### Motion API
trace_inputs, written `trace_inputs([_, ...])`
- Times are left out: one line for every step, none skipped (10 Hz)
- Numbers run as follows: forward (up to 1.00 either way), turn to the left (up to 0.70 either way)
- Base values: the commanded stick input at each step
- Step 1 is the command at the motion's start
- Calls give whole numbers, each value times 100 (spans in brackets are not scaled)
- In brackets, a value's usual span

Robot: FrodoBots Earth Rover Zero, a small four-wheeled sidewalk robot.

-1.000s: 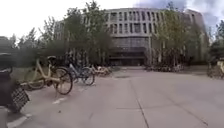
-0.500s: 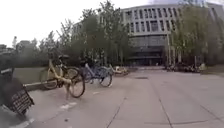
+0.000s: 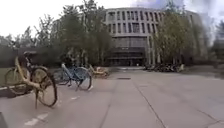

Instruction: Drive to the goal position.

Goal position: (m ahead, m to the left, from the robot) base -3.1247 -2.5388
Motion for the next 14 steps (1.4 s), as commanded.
trace_inputs([70,-5])
trace_inputs([70,0])
trace_inputs([70,0])
trace_inputs([70,0])
trace_inputs([70,0])
trace_inputs([70,0])
trace_inputs([70,0])
trace_inputs([70,0])
trace_inputs([70,2])
trace_inputs([70,35])
trace_inputs([70,35])
trace_inputs([70,35])
trace_inputs([70,35])
trace_inputs([70,35])
